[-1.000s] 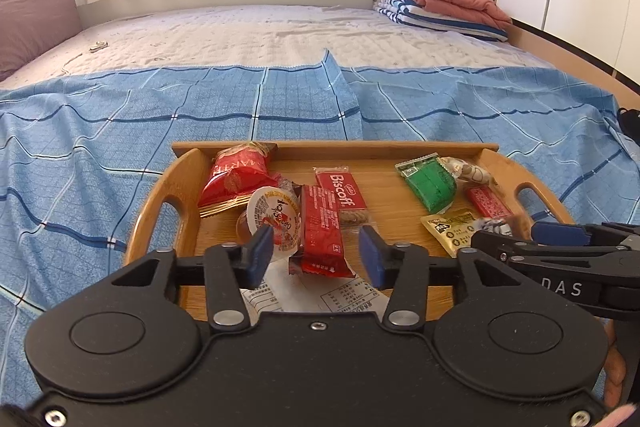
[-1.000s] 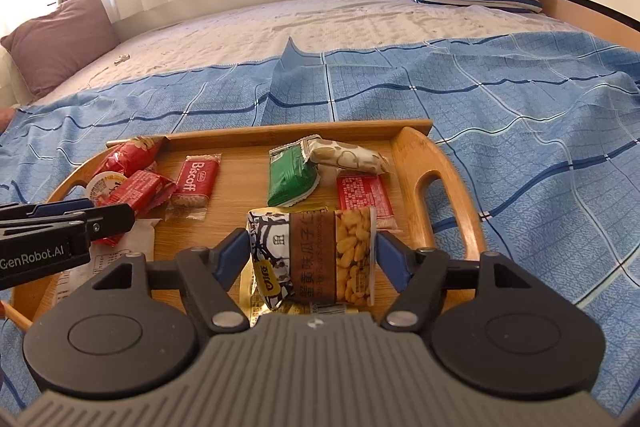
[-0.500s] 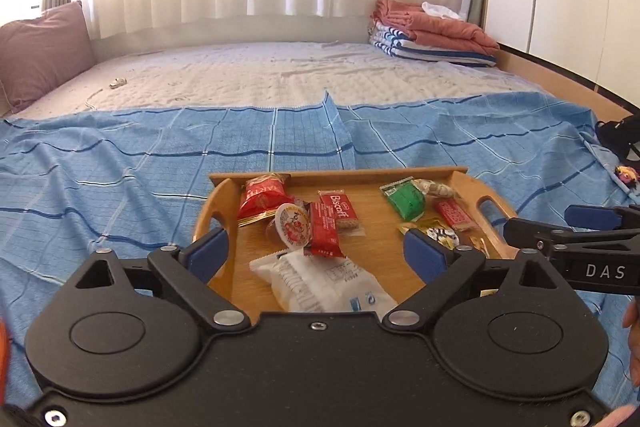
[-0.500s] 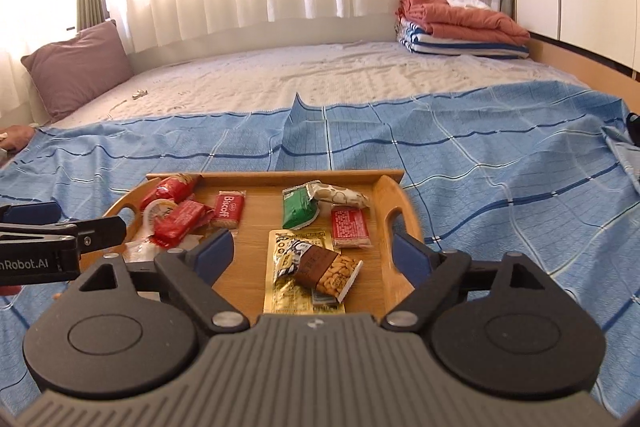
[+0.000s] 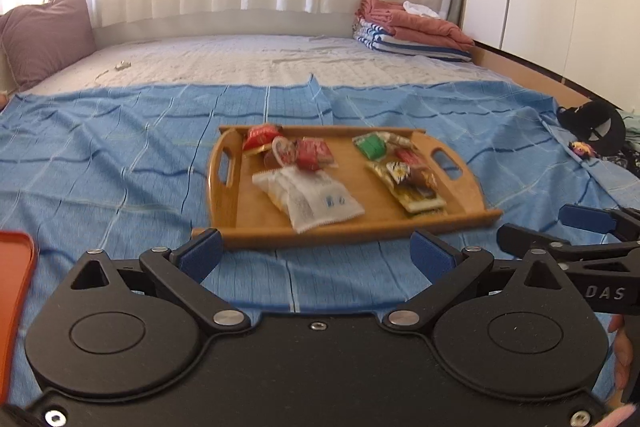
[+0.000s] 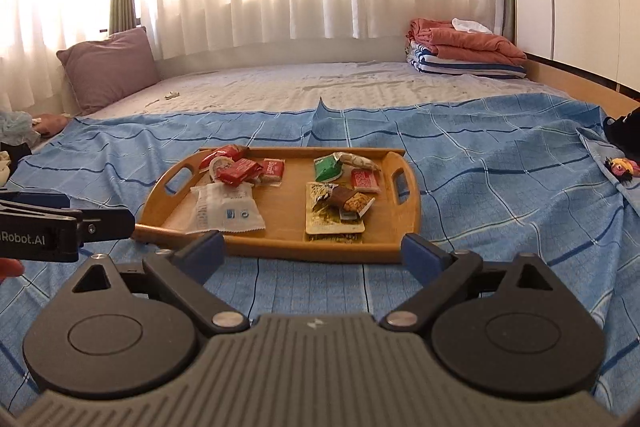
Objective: Organize snacks
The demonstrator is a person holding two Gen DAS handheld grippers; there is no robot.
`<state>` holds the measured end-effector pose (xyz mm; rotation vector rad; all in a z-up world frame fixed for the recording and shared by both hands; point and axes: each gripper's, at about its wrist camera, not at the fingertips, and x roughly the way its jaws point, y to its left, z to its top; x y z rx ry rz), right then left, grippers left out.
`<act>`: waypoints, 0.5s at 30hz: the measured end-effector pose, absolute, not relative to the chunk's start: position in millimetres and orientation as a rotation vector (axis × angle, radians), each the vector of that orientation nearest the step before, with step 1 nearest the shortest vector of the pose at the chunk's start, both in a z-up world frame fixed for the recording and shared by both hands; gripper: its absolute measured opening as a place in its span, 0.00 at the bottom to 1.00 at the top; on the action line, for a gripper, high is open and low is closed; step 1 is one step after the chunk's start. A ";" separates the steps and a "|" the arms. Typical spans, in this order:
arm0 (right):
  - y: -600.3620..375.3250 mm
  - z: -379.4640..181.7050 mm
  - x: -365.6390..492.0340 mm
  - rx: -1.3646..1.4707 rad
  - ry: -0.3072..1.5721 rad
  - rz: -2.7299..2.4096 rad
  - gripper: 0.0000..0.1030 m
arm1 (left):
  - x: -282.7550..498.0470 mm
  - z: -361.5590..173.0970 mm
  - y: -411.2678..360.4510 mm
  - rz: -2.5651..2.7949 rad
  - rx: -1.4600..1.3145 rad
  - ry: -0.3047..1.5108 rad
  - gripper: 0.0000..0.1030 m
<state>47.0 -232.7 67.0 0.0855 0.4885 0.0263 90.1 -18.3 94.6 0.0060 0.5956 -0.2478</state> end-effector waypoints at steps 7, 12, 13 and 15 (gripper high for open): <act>-231.5 41.8 26.6 0.119 0.485 0.000 0.98 | 68.9 49.5 -10.0 -0.205 -0.025 0.637 0.97; -227.9 13.0 31.3 0.107 0.539 -0.024 0.98 | 66.8 15.7 -10.2 -0.172 -0.006 0.670 0.97; -227.2 7.9 33.3 0.104 0.552 -0.029 0.98 | 66.7 11.0 -9.7 -0.168 -0.004 0.678 0.97; -224.9 -2.0 35.0 0.078 0.570 -0.044 0.98 | 68.3 2.4 -8.6 -0.159 -0.006 0.688 0.97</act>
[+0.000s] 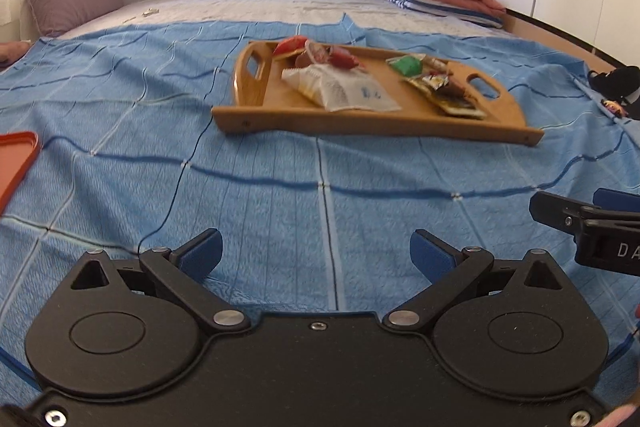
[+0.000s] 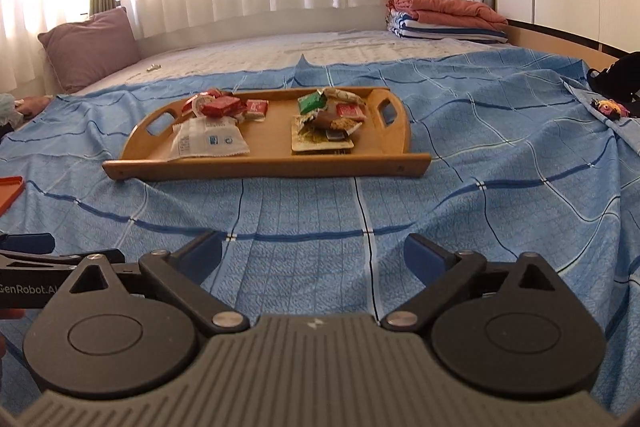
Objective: Organize snacks
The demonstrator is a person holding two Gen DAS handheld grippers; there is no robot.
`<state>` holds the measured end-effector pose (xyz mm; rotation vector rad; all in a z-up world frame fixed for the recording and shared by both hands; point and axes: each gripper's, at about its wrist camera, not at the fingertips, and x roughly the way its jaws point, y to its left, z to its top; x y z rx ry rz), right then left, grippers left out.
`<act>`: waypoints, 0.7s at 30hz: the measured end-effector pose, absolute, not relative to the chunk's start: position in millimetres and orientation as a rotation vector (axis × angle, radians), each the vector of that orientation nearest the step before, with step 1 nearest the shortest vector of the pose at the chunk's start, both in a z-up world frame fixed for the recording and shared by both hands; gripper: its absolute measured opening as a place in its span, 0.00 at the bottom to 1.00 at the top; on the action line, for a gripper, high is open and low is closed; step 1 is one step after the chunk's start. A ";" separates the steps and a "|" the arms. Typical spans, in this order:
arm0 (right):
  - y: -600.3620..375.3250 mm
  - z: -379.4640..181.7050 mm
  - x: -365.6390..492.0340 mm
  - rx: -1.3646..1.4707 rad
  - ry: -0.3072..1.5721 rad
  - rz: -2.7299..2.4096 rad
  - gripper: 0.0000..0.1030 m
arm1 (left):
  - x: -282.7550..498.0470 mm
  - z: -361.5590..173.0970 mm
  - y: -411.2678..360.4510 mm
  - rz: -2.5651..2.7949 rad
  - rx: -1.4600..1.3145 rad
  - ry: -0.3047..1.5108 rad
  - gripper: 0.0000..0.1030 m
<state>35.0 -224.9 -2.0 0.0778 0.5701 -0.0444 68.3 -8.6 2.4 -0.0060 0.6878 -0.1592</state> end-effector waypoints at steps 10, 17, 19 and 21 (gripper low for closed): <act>-216.3 -30.5 43.0 0.005 0.651 -0.035 1.00 | 71.0 -14.9 -9.0 -0.138 0.013 0.672 1.00; -214.9 -34.8 39.7 0.001 0.616 -0.040 1.00 | 69.3 -17.8 -10.1 -0.132 0.010 0.656 1.00; -214.6 -35.3 39.4 -0.001 0.612 -0.041 1.00 | 69.2 -18.0 -9.7 -0.133 0.008 0.654 1.00; -215.2 -34.8 39.2 0.002 0.610 -0.040 1.00 | 69.0 -18.4 -9.4 -0.132 0.009 0.654 1.00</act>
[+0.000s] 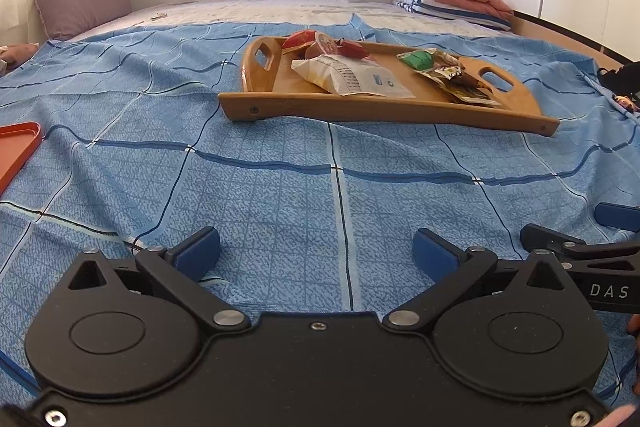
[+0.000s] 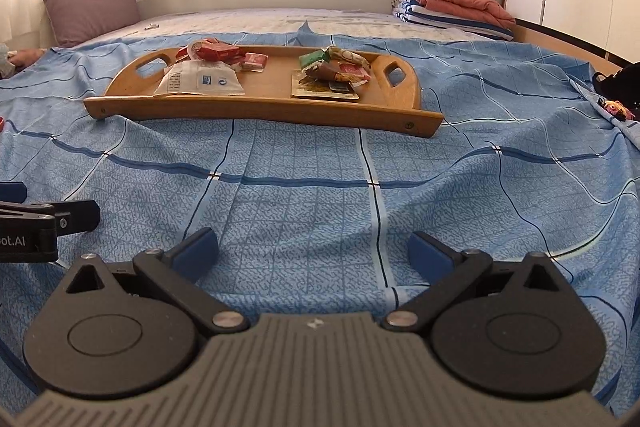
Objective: Organize snacks
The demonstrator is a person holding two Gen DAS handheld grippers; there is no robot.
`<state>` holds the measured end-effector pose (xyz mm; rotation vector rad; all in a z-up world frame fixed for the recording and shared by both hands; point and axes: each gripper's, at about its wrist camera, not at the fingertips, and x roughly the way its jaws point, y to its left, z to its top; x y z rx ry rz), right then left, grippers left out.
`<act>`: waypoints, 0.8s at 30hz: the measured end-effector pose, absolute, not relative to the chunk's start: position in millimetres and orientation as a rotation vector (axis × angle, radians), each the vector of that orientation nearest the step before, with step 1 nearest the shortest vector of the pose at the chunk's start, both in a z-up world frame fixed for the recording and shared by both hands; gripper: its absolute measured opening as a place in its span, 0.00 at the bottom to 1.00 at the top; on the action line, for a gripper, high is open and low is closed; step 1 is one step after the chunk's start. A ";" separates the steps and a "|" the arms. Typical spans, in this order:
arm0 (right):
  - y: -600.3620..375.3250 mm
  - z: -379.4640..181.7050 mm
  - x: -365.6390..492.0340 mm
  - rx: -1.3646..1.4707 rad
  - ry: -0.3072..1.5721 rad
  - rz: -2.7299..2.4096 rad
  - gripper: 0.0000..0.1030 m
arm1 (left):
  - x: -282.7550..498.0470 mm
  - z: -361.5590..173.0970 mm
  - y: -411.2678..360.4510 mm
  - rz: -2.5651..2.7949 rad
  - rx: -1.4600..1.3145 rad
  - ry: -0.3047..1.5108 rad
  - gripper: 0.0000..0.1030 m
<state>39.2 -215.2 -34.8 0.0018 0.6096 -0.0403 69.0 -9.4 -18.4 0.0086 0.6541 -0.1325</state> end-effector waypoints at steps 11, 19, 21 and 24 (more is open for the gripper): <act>-215.1 -35.2 38.9 0.002 0.606 -0.040 1.00 | 69.2 -18.7 -10.0 -0.132 0.012 0.656 1.00; -214.7 -35.4 38.7 0.001 0.605 -0.041 1.00 | 67.7 -20.1 -10.2 -0.127 0.021 0.653 1.00; -214.8 -35.2 38.6 0.002 0.605 -0.040 1.00 | 67.9 -20.2 -10.3 -0.127 0.022 0.654 1.00; -214.9 -35.3 38.7 0.001 0.605 -0.041 1.00 | 67.9 -20.1 -10.3 -0.127 0.022 0.654 1.00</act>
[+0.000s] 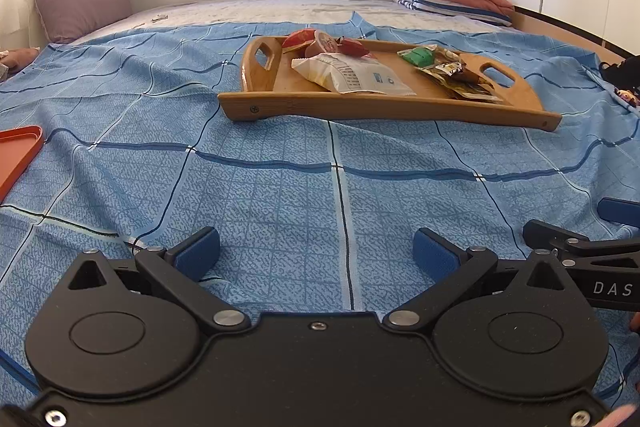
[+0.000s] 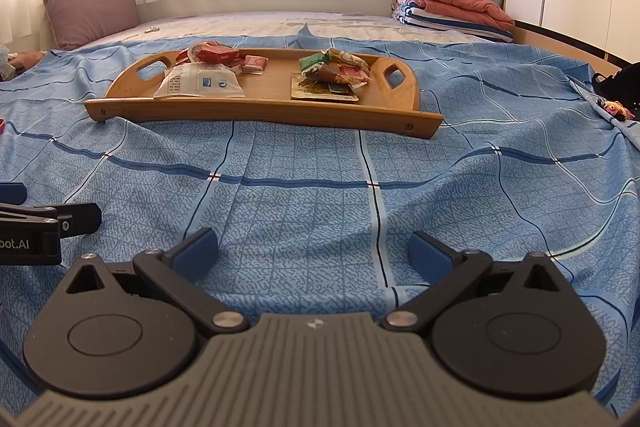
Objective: Organize snacks
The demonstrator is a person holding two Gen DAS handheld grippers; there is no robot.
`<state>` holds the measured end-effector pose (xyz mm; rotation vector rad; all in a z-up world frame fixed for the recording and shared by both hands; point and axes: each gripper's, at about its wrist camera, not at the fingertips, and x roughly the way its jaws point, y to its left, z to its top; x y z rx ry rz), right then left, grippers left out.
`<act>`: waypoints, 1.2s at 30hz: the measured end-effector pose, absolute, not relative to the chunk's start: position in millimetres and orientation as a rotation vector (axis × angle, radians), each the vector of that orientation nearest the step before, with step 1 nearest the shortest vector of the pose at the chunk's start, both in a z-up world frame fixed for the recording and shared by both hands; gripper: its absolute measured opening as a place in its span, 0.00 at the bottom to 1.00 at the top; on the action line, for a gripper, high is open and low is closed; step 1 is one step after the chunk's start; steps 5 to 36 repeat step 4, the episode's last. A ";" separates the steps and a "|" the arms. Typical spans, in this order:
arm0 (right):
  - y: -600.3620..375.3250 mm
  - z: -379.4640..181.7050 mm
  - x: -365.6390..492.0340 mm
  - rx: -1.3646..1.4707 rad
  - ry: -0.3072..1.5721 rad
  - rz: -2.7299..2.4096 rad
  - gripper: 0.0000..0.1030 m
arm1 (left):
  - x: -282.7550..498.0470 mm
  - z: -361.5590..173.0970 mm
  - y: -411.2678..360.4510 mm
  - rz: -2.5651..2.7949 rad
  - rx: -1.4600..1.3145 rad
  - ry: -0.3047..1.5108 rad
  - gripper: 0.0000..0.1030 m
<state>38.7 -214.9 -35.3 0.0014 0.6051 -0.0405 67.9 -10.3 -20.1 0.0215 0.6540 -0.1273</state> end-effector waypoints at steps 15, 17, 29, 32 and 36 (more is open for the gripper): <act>-214.8 -35.4 38.7 0.002 0.605 -0.040 1.00 | 67.9 -20.1 -10.2 -0.127 0.022 0.653 1.00; -214.8 -35.4 38.7 0.002 0.605 -0.040 1.00 | 67.9 -20.1 -10.2 -0.127 0.022 0.653 1.00; -214.8 -35.4 38.7 0.002 0.605 -0.040 1.00 | 67.9 -20.1 -10.2 -0.127 0.022 0.653 1.00; -214.8 -35.4 38.7 0.002 0.605 -0.040 1.00 | 67.9 -20.1 -10.2 -0.127 0.022 0.653 1.00; -214.8 -35.4 38.7 0.002 0.605 -0.040 1.00 | 67.9 -20.1 -10.2 -0.127 0.022 0.653 1.00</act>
